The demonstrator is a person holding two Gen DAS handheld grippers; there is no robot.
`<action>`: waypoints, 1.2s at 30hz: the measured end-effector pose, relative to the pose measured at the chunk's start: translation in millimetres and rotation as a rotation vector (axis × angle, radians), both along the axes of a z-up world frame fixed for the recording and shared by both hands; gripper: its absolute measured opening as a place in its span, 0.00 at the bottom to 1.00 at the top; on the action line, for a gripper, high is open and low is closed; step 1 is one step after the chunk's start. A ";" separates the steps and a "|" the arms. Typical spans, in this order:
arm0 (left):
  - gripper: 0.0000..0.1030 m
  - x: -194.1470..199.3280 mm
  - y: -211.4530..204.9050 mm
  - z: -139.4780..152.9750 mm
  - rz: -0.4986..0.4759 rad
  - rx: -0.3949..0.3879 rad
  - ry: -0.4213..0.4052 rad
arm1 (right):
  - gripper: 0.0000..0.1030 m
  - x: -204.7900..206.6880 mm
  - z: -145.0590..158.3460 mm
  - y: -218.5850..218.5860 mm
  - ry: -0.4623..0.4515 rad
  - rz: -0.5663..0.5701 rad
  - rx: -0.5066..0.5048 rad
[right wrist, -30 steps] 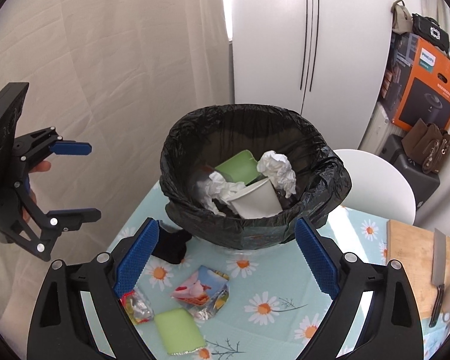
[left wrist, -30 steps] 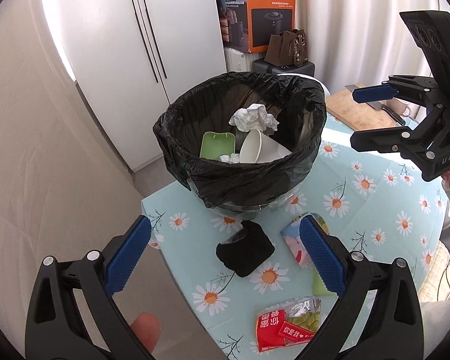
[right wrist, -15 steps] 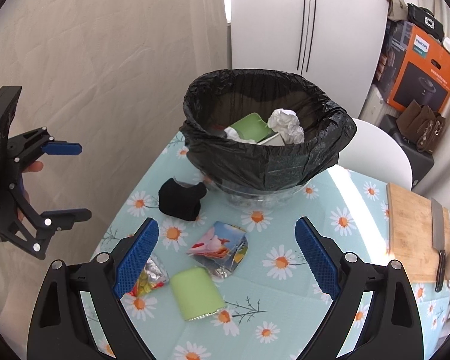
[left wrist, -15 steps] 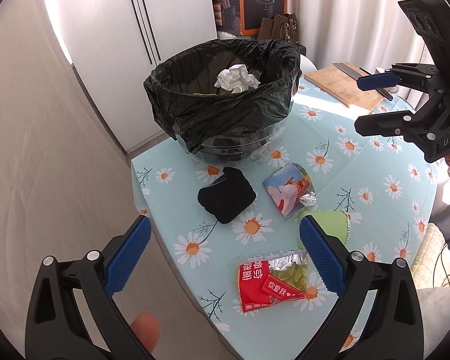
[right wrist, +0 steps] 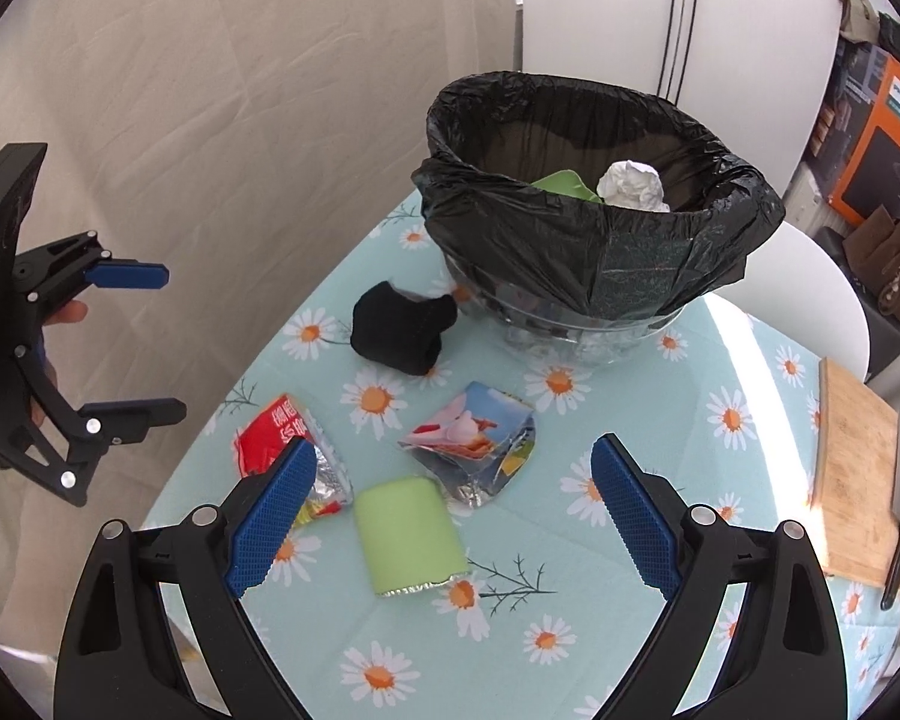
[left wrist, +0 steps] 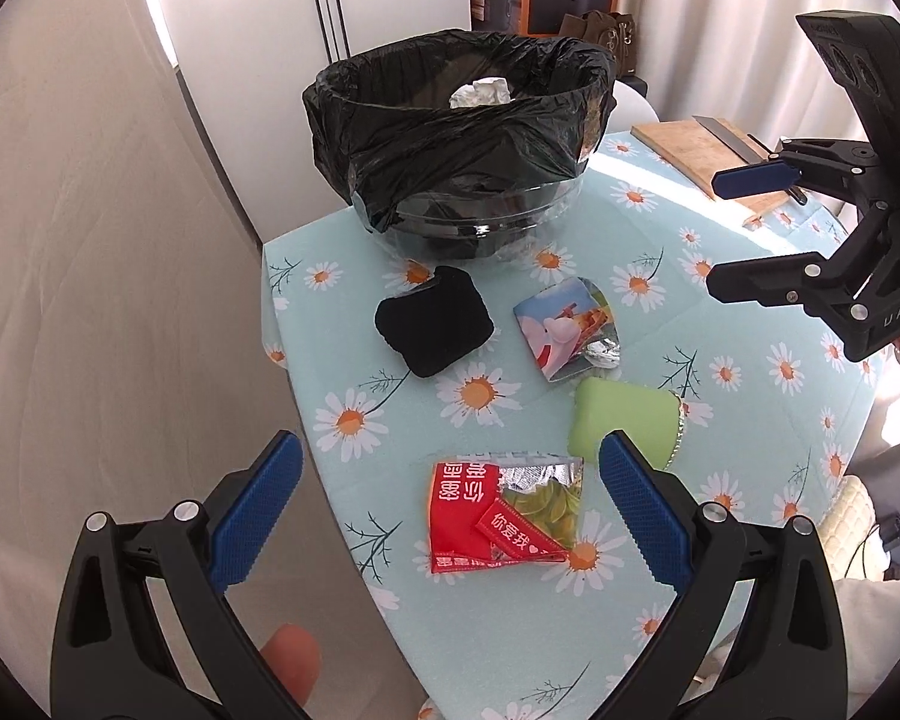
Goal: Collect trash
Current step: 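Withdraw both tools from the bin toward the remaining trash, then grasp the green paper cup with the right tool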
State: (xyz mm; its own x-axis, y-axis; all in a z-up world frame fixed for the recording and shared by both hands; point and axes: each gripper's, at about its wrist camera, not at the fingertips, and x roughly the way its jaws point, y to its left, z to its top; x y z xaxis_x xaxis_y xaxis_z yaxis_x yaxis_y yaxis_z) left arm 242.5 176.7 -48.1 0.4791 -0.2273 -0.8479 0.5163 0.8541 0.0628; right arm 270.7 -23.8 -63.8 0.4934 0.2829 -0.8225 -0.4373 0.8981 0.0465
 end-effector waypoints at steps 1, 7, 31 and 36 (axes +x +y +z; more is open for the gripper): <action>0.94 -2.9 -1.7 -2.2 0.014 0.002 0.005 | 0.86 0.1 -3.5 -0.3 0.008 0.017 -0.004; 0.94 -24.4 -13.1 -15.9 0.092 0.014 0.036 | 0.86 -2.9 -24.3 0.8 0.045 0.113 -0.013; 0.94 -25.9 -25.8 -112.8 0.224 0.053 0.172 | 0.86 2.2 -121.6 12.5 0.199 0.215 -0.096; 0.94 -10.5 -24.5 -134.3 0.207 0.074 0.226 | 0.88 14.6 -141.7 21.5 0.240 0.232 -0.107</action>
State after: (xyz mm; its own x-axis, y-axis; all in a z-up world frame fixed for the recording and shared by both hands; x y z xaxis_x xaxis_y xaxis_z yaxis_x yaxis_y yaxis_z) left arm 232.0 152.2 -182.4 0.3057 -0.0781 -0.9489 0.3401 0.9398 0.0322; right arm 285.3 -2.3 -205.4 0.2150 0.2710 -0.9383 -0.6184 0.7814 0.0840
